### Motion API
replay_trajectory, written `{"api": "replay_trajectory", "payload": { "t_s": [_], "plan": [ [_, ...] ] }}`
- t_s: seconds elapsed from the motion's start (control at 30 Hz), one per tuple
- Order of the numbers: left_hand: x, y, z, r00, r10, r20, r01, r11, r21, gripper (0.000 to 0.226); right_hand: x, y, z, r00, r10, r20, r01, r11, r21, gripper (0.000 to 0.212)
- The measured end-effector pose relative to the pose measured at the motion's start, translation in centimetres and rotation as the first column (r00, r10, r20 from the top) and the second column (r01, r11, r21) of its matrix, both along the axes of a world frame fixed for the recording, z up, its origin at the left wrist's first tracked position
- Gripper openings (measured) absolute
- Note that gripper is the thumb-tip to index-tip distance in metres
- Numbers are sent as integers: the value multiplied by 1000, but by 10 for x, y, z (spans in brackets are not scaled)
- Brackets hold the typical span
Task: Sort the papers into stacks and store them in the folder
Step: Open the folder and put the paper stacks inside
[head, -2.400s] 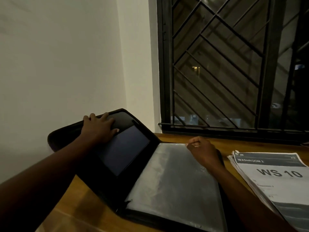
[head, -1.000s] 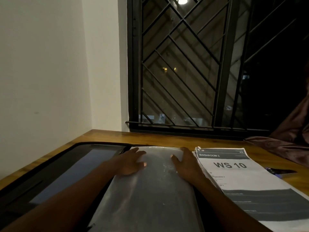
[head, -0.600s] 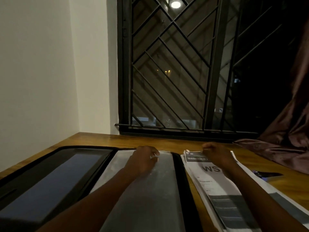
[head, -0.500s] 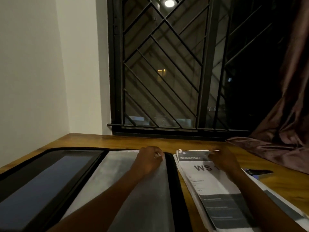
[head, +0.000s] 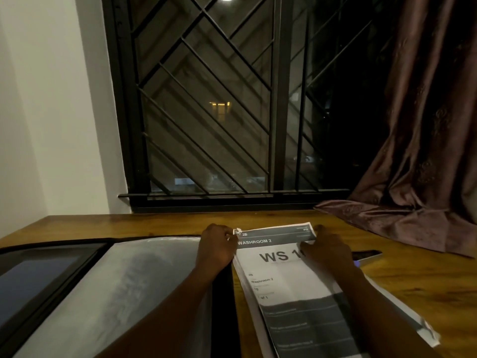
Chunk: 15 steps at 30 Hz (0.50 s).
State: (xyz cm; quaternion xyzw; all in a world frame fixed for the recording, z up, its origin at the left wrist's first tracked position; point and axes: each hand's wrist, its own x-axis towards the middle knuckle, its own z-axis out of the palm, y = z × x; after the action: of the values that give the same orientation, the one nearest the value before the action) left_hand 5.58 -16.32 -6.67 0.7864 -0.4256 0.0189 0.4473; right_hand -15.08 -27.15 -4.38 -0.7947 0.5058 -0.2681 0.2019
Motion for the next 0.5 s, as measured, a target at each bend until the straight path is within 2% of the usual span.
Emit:
{"api": "replay_trajectory", "payload": {
  "t_s": [0.17,0.33,0.43,0.5],
  "plan": [
    [-9,-2,7,995,-41,-90,30,993,-118,4,2,0,1,999,-22,39,23,999,-22,48],
    [-9,0,9,978,-105,-182,75,984,-163,30,-1,-9,2,981,-61,184,65,998,-14,47],
    [-10,1,8,971,-114,-211,80,983,-164,36,-4,-15,4,977,-67,201,74,997,-27,42],
    [-9,1,6,974,-95,-208,66,988,-142,35,-5,-18,3,983,-55,173,65,997,-49,31]
  ]
}}
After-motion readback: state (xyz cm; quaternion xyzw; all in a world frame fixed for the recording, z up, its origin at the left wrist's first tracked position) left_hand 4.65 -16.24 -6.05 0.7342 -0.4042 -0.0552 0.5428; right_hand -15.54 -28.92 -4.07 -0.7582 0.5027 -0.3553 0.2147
